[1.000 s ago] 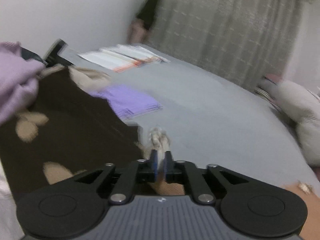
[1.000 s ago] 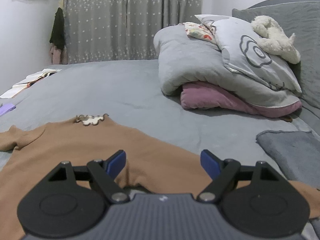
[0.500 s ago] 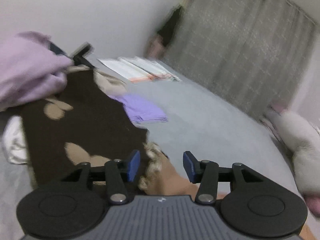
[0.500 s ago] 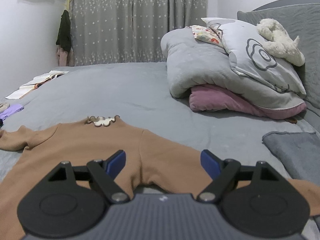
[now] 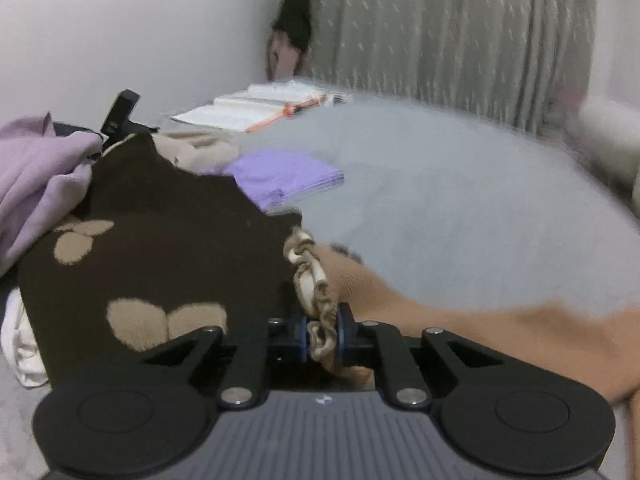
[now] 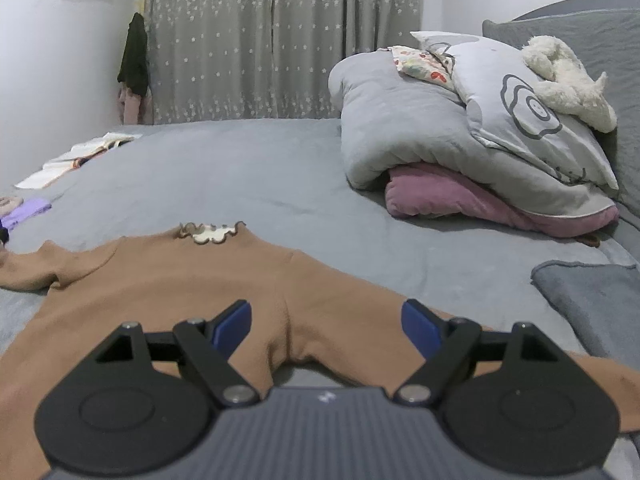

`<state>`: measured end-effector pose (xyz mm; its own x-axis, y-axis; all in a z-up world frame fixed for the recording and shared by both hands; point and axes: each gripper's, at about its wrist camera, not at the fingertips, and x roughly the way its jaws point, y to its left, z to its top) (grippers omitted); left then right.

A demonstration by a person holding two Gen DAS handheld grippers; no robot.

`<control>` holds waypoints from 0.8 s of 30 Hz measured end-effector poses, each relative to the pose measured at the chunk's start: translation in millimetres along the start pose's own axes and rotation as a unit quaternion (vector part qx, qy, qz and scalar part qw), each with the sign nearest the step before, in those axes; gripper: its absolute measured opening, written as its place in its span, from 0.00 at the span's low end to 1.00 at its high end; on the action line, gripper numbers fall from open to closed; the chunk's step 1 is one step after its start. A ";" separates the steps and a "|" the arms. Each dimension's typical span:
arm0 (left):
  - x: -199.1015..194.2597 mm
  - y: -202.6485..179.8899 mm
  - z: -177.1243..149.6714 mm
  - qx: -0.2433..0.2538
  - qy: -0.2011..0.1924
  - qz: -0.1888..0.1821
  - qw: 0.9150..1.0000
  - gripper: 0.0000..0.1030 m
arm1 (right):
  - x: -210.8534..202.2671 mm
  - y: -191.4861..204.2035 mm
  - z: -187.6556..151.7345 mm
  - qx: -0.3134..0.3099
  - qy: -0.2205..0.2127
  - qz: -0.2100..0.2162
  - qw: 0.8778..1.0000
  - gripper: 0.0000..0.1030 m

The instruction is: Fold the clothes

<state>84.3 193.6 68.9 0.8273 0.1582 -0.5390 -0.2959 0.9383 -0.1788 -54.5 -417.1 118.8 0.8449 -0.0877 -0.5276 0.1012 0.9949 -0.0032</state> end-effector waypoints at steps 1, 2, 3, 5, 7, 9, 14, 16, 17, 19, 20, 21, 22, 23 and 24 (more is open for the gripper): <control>-5.2 11.0 5.7 -0.029 -0.022 -0.004 0.999 0.09 | -1.5 -1.9 0.2 0.003 -0.002 -0.002 1.000 0.79; -10.9 21.6 8.3 -0.056 -0.047 -0.009 0.997 0.09 | -3.0 -3.7 0.3 0.006 -0.004 -0.004 1.000 0.79; -13.8 26.6 7.2 -0.069 -0.060 -0.010 0.996 0.09 | -4.1 -6.2 0.0 0.007 -0.005 -0.006 1.000 0.79; -11.6 25.3 4.0 -0.066 -0.063 -0.003 0.996 0.09 | -5.6 -10.2 -0.9 0.008 -0.004 -0.010 1.000 0.79; -8.3 21.8 1.7 -0.063 -0.059 0.000 0.996 0.09 | -6.4 -12.1 -1.8 0.008 -0.002 -0.013 1.000 0.79; -2.7 26.6 1.3 -0.085 -0.052 -0.001 0.995 0.12 | -8.5 -13.8 -2.5 0.009 -0.001 -0.014 1.000 0.79; -35.8 67.0 -1.4 -0.214 -0.109 0.046 0.970 0.17 | -21.3 -19.8 -5.0 0.009 -0.003 -0.006 1.000 0.87; -58.3 72.7 1.4 -0.234 -0.120 0.019 0.965 0.25 | -27.5 -25.8 -8.6 0.009 0.003 -0.003 1.000 0.88; -68.4 72.1 2.6 -0.235 -0.114 -0.002 0.965 0.34 | -29.7 -28.8 -10.3 0.010 0.006 -0.001 1.000 0.89; -88.4 52.3 -2.0 -0.198 -0.048 -0.084 0.976 0.48 | -36.3 -37.8 -16.3 0.018 0.017 0.012 1.000 0.89; -96.2 40.4 -7.3 -0.174 -0.016 -0.118 0.978 0.51 | -38.5 -41.6 -18.9 0.023 0.023 0.018 0.999 0.89; -106.7 24.0 -19.2 -0.144 0.012 -0.144 0.979 0.53 | -40.9 -46.6 -23.0 0.036 0.032 0.032 0.998 0.89; -117.9 6.3 -32.8 -0.111 0.042 -0.170 0.978 0.53 | -43.7 -52.6 -28.0 0.052 0.044 0.049 0.996 0.90; -132.9 -18.8 -57.2 -0.068 0.083 -0.192 0.976 0.53 | -46.6 -58.6 -33.1 0.068 0.056 0.067 0.994 0.90; -140.9 -34.3 -74.8 -0.044 0.111 -0.209 0.971 0.54 | -49.2 -64.3 -38.9 0.085 0.068 0.085 0.990 0.90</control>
<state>-57.8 116.1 89.4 0.7634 -0.3100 -0.5667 -0.0044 0.8747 -0.4846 -123.1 -474.7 111.9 0.7796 0.0988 -0.6184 0.0606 0.9709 0.2315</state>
